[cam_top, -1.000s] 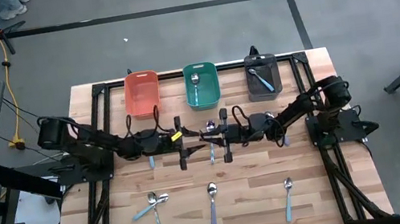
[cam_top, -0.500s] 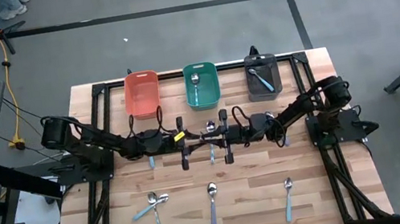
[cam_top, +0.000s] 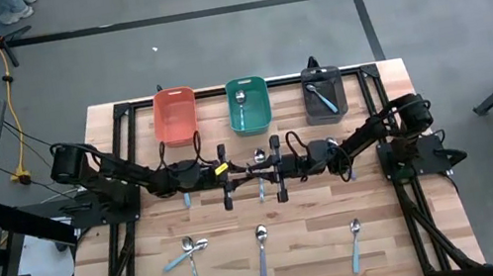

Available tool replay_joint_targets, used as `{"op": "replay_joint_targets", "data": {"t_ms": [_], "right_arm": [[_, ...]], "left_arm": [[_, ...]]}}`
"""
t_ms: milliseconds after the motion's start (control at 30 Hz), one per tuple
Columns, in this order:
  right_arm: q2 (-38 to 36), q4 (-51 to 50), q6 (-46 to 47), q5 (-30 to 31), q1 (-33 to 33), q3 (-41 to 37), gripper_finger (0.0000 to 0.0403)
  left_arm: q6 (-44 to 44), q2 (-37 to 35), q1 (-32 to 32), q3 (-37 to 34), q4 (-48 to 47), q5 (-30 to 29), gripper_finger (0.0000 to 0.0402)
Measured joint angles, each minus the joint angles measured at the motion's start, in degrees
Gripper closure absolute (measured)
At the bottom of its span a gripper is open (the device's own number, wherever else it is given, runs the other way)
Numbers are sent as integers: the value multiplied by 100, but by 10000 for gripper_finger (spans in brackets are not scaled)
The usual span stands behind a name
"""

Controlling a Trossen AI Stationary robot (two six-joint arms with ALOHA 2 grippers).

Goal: Sort silverware by color (type)
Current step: Put the purple spoon into the orange bin

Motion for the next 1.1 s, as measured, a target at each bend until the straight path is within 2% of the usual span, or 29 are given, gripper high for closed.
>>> {"op": "replay_joint_targets", "data": {"t_ms": [533,733,933,1100], "right_arm": [[0,-45,99,383,3,0,317],[-255,-430,211,435,17,-4,298],[-605,-787,112,496,17,-7,295],[-1127,-1713,-133,769,77,-7,295]], "left_arm": [[-23,-6,7,0,-66,-37,347],[-7,-355,37,-31,-772,-224,347],[-18,-751,39,-28,-1424,-268,347],[-70,-1246,39,-31,-2336,-662,347]]}}
